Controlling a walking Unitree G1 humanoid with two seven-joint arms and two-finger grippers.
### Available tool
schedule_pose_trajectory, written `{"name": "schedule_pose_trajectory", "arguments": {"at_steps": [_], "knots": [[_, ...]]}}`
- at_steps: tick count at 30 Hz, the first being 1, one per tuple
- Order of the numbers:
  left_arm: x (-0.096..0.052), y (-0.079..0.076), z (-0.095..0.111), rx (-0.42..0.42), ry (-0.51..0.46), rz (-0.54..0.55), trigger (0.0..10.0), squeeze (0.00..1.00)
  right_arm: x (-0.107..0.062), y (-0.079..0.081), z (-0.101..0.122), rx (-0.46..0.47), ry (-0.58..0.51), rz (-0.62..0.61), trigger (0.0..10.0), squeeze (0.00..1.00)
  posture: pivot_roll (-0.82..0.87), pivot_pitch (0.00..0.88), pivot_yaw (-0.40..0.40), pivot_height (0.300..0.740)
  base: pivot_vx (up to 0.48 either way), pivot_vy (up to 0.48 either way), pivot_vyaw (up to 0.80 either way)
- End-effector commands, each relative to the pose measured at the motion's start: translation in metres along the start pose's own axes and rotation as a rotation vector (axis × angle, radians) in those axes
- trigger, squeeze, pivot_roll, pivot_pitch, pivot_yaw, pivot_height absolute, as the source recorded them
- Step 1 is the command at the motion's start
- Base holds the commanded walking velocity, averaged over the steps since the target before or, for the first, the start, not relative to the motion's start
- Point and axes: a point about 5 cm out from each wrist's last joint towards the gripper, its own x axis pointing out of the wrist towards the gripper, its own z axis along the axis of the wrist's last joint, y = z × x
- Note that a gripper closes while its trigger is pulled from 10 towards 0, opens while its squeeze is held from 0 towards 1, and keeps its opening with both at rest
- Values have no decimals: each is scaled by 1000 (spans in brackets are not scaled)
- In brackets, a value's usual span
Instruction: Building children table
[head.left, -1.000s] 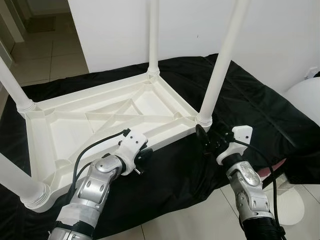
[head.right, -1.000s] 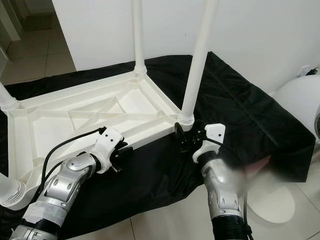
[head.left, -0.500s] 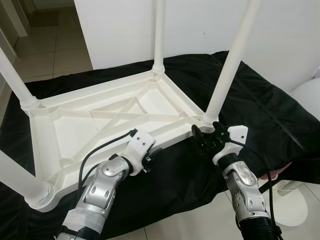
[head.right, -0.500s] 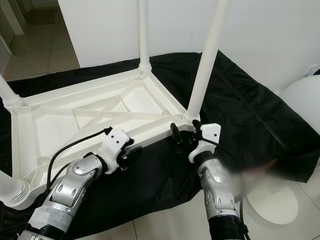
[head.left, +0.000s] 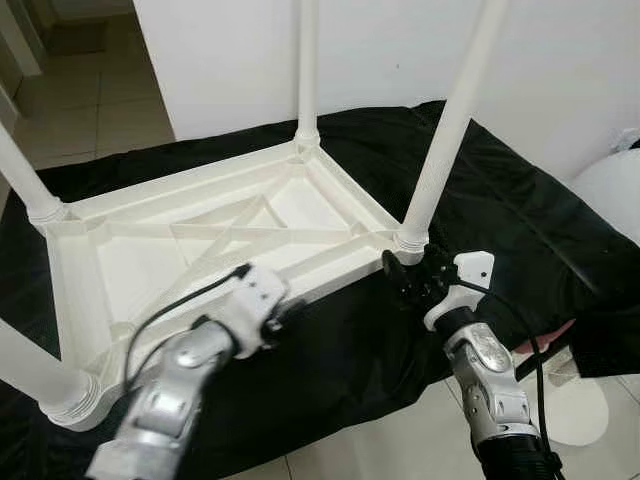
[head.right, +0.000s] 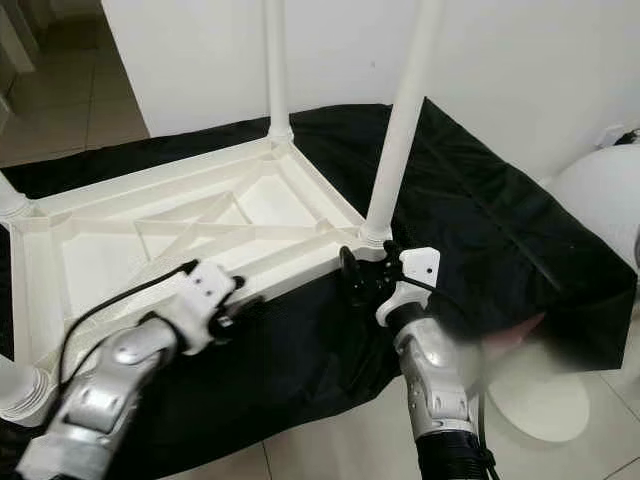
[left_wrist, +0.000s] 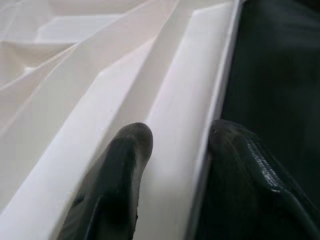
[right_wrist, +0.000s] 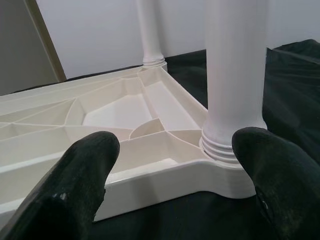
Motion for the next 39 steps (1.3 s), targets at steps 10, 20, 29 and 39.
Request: {"name": "schedule_pose_trajectory", "arguments": {"at_steps": [10, 20, 29, 39], "knots": [[-14, 11, -18, 67, 121, -2, 10000, 0, 2, 0, -2, 7, 12, -1, 10000, 0, -19, 61, 5, 740, 0, 0, 0], [-19, 8, -26, 82, 191, -115, 2667, 0, 4, -1, -1, 2, 6, -7, 10000, 0, -23, 53, 10, 740, 0, 0, 0], [-1, -1, -22, 100, 206, -182, 0, 0, 6, 0, -1, 3, 5, -5, 10000, 0, -26, 51, 11, 740, 0, 0, 0], [25, -12, -6, 115, 148, -196, 0, 0, 5, 1, -2, 5, 6, -8, 10000, 0, -31, 57, 14, 740, 0, 0, 0]]}}
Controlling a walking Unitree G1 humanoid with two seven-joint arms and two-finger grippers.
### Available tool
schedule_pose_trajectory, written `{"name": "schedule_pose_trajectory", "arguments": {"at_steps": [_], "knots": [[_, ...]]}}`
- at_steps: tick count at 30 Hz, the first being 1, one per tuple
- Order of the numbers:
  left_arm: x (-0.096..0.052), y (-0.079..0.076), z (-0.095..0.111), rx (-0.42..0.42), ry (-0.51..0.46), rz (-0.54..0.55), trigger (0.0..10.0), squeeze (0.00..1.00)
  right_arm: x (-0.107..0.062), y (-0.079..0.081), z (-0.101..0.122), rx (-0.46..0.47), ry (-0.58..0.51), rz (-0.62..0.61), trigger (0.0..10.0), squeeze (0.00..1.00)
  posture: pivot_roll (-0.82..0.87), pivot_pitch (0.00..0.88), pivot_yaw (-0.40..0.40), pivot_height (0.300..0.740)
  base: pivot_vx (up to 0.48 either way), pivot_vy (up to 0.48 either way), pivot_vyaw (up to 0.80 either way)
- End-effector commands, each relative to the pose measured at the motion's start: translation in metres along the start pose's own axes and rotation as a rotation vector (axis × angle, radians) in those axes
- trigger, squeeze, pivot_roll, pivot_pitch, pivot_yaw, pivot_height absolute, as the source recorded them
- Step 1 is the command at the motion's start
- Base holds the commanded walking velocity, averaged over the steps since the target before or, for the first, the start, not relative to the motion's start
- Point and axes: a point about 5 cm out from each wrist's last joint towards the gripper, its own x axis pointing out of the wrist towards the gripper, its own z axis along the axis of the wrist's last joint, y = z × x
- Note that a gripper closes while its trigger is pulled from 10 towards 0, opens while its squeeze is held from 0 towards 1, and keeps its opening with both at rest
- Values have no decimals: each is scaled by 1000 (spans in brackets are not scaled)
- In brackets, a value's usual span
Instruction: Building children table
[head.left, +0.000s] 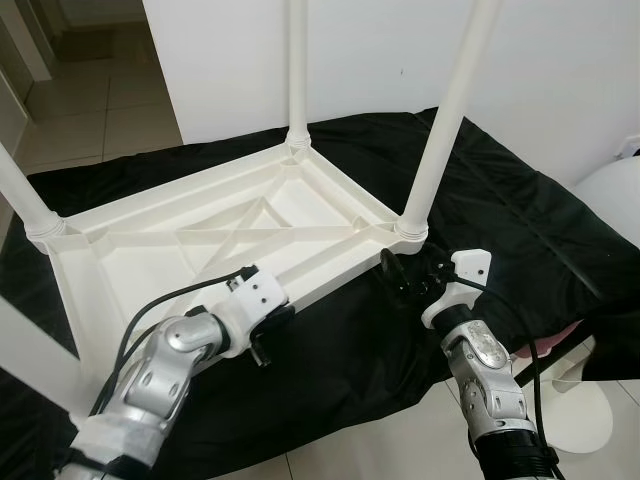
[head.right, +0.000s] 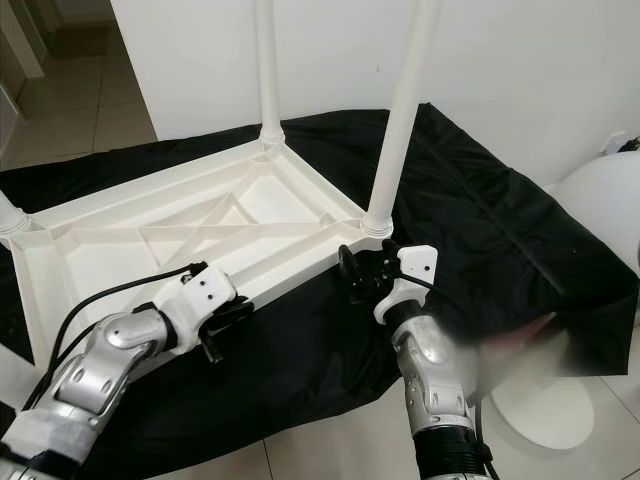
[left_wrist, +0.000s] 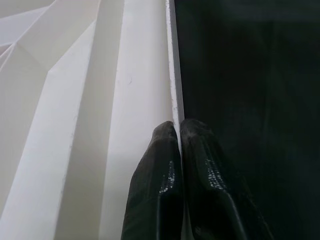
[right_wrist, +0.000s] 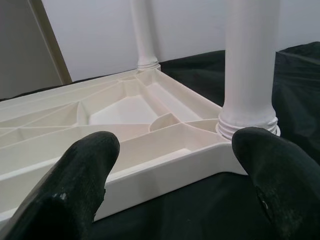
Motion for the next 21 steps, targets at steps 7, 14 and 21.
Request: {"name": "schedule_pose_trajectory", "arguments": {"at_steps": [7, 14, 21], "knots": [[37, -23, 24, 60, -81, 27, 10000, 0, -1, 3, -2, 6, 2, -10, 10000, 0, -37, 63, 20, 740, 0, 0, 0], [35, -30, 32, -24, -167, 24, 10000, 1000, -3, 2, -2, 5, 6, -11, 10000, 0, -36, 71, 13, 740, 0, 0, 0], [23, -24, 42, -51, -267, 154, 10000, 0, 0, 6, -4, 7, 11, 4, 10000, 0, -22, 67, 3, 740, 0, 0, 0]]}}
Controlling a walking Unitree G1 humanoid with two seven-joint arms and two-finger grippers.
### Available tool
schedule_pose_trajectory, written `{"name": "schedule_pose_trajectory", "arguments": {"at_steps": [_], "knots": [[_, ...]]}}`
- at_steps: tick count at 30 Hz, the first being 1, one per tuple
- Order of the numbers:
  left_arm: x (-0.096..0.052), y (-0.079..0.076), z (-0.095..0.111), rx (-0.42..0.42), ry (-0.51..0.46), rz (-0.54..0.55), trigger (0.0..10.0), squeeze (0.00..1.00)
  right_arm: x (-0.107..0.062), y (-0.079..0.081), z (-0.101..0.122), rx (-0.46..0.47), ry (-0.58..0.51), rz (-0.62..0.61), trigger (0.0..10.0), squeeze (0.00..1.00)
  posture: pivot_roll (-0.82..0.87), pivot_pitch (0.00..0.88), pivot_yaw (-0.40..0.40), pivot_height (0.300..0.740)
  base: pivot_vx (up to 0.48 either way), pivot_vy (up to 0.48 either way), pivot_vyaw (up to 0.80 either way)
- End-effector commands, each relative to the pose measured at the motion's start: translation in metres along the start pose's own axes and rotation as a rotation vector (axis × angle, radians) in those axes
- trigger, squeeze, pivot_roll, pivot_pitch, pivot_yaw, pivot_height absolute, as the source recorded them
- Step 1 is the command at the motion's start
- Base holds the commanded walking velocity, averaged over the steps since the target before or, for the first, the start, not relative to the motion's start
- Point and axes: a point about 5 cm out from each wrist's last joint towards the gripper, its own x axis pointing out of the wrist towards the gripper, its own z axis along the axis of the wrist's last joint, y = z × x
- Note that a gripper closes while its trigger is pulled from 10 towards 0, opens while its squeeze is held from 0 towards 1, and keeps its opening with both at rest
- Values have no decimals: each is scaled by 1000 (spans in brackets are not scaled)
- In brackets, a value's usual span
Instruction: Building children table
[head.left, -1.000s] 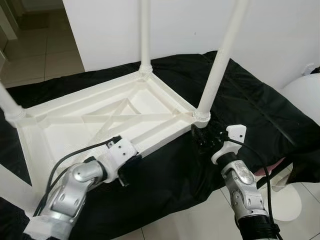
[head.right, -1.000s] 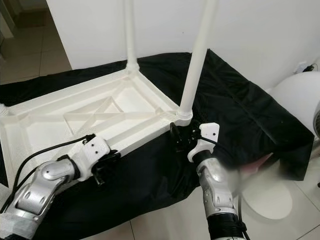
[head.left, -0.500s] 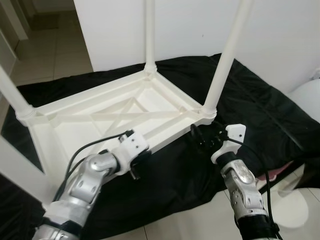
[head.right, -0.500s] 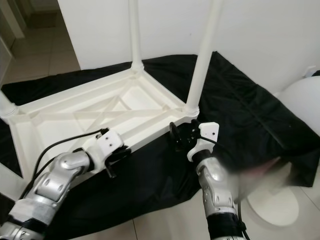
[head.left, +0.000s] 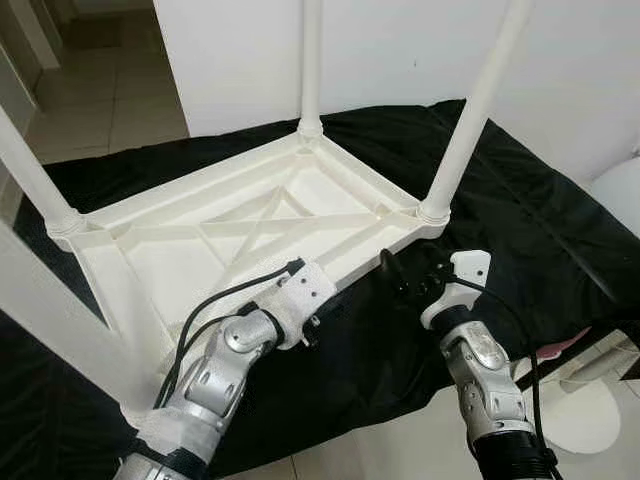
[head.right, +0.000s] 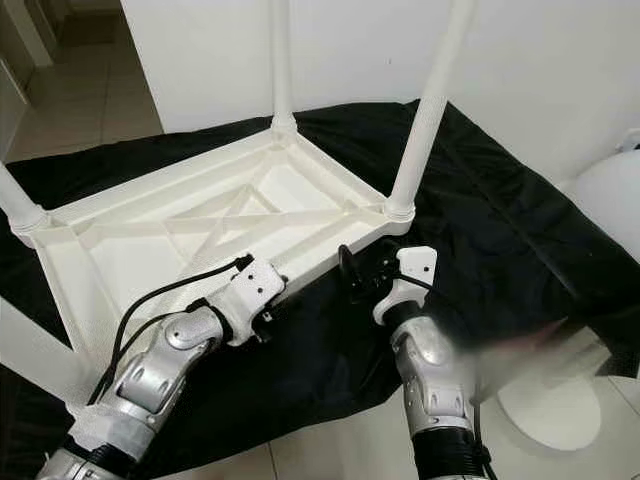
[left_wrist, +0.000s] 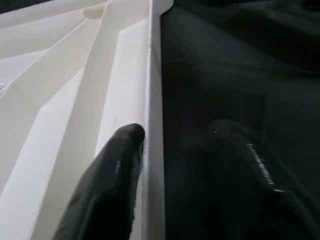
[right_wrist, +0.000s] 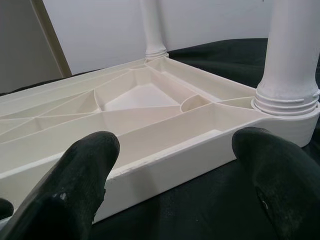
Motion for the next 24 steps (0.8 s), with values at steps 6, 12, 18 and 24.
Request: {"name": "schedule_pose_trajectory", "arguments": {"at_steps": [6, 12, 18, 24], "knots": [[-20, 4, 20, -39, -156, 159, 10000, 0, 5, 9, -4, 5, 14, 28, 10000, 0, -1, 64, -11, 740, 0, 0, 0], [-53, 4, 23, -84, -217, 204, 10000, 0, 12, 18, -7, 16, 22, 68, 10000, 0, 45, 63, -37, 740, 0, 0, 0], [-77, -4, 20, -91, -216, 212, 10000, 0, 18, 24, -9, 24, 30, 98, 10000, 0, 72, 60, -48, 740, 0, 0, 0], [-110, -26, 15, -97, -164, 111, 10000, 0, 28, 27, -11, 30, 34, 123, 10000, 0, 126, 57, -76, 740, 0, 0, 0]]}}
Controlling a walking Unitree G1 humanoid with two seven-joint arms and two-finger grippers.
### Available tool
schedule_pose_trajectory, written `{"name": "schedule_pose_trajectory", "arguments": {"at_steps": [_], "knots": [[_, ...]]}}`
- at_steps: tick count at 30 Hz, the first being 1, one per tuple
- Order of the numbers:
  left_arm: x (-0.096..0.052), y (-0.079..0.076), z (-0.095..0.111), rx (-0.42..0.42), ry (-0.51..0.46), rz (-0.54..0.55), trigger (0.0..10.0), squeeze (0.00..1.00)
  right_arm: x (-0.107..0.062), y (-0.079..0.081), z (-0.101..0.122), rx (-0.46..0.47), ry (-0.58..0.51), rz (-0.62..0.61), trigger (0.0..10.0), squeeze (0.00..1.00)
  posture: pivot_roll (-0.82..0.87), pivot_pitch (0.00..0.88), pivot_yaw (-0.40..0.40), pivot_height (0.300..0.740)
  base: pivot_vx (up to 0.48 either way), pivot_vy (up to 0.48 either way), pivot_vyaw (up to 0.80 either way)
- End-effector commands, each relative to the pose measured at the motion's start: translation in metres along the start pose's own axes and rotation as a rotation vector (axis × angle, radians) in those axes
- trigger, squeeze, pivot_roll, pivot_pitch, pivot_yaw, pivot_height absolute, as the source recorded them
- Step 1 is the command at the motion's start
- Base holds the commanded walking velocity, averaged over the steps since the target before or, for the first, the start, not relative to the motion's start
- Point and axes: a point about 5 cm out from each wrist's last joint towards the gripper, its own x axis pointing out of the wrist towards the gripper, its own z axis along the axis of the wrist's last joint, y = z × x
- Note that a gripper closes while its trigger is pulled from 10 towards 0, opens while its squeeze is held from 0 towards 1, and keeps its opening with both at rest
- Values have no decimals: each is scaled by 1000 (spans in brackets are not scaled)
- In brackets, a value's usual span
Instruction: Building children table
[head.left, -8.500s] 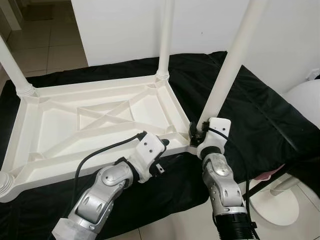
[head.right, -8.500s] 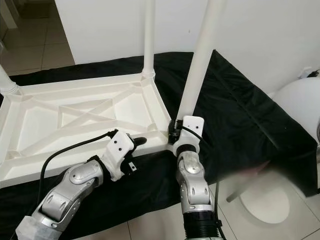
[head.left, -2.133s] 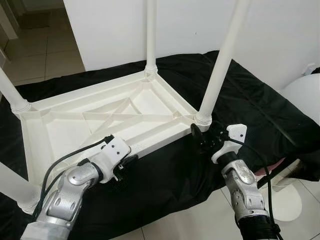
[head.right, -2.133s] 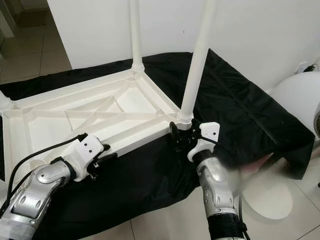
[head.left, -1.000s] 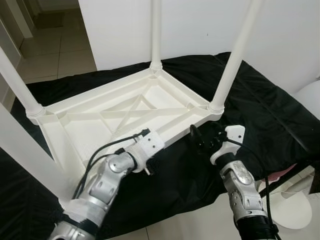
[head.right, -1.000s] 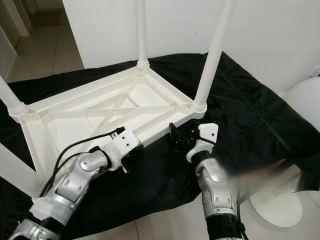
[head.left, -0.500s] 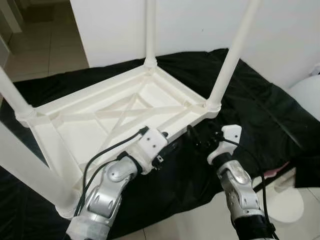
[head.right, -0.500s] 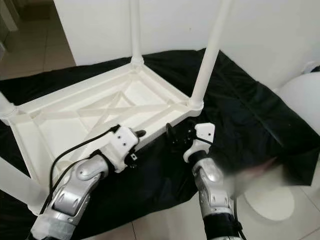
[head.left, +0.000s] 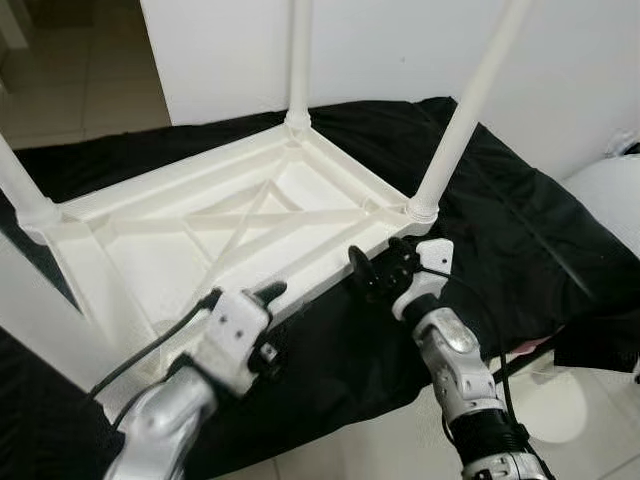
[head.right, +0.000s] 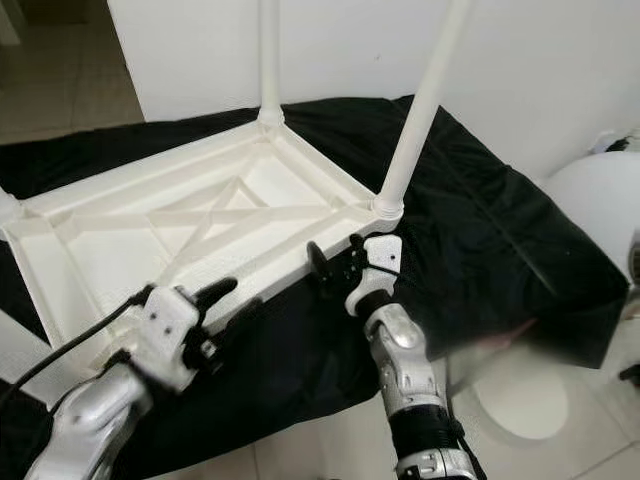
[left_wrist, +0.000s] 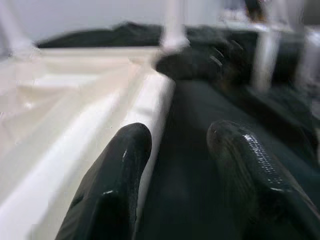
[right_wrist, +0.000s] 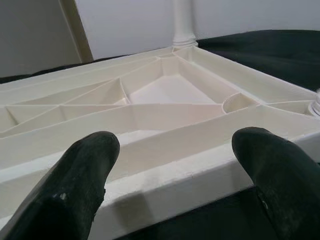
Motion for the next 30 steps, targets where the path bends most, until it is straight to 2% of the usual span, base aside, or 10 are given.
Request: {"name": "schedule_pose_trajectory", "arguments": {"at_steps": [1, 9, 10, 13, 15, 16, 18, 23, 25, 30], "knots": [[-2, -3, 5, 2, -9, -32, 10000, 0, -1, 0, -4, -7, 13, 5, 10000, 0, 126, 57, -76, 740, 0, 0, 0], [-47, -2, 13, -72, 67, -147, 10000, 0, 14, 3, -3, 2, 13, 39, 10000, 0, 194, 70, -104, 740, 0, 0, 0], [-62, -1, 13, -93, 131, -172, 10000, 0, 17, 2, -3, 4, 13, 36, 10000, 0, 202, 72, -104, 740, 0, 0, 0], [-66, -1, 12, -92, 158, -178, 10000, 0, 18, 1, -3, 5, 13, 35, 10000, 0, 202, 72, -104, 740, 0, 0, 0], [-85, -1, 10, -101, 266, -213, 10000, 0, 20, 1, -5, 8, 11, 32, 10000, 0, 221, 73, -104, 740, 0, 0, 0], [-85, -1, 10, -101, 266, -213, 10000, 0, 20, 1, -5, 8, 11, 32, 10000, 0, 221, 73, -104, 740, 0, 0, 0], [-100, -1, 10, -101, 349, -255, 10000, 0, 22, 1, -6, 14, 11, 28, 10000, 0, 229, 74, -102, 740, 0, 0, 0], [-117, 2, 9, -112, 460, -259, 10000, 0, 24, 5, -8, 24, 10, 33, 10000, 0, 239, 77, -106, 740, 0, 0, 0], [-131, 7, 6, -99, 561, -223, 10000, 0, 26, 7, -10, 30, 11, 37, 10000, 0, 247, 80, -109, 740, 0, 0, 0], [-144, 20, 9, -78, 624, -154, 10000, 0, 27, 8, -11, 36, 10, 39, 10000, 0, 251, 81, -111, 740, 0, 0, 0]]}}
